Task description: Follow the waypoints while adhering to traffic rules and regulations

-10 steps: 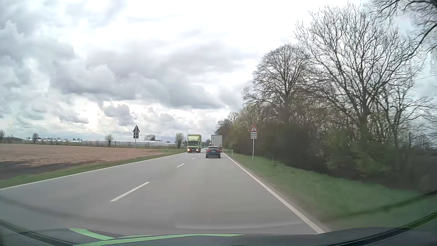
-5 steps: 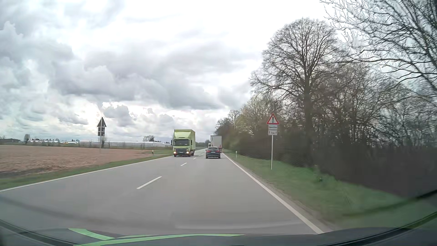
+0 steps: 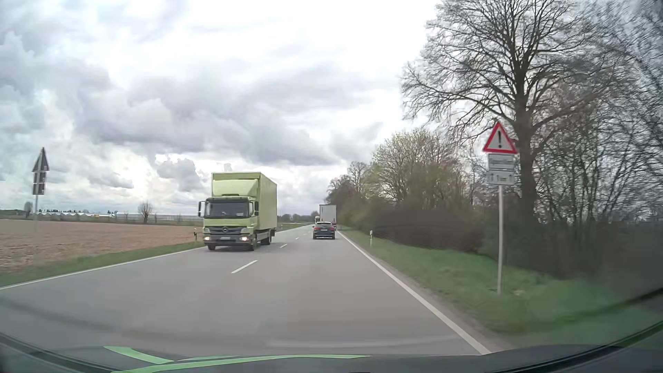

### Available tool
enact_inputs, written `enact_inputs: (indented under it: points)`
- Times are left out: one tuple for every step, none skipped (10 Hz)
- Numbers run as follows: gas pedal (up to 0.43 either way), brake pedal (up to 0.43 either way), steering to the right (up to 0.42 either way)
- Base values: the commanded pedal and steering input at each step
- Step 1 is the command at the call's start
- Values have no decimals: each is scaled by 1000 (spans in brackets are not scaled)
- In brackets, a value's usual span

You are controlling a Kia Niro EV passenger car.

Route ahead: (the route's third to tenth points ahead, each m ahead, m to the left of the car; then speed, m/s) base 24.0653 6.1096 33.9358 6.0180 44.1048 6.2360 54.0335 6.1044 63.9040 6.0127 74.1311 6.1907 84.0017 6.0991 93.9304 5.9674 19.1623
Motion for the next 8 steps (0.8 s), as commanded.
enact_inputs:
  points:
    - [169,0,1]
    - [169,0,1]
    - [169,0,1]
    - [169,0,1]
    - [169,0,1]
    - [169,0,1]
    - [169,0,1]
    - [169,0,1]
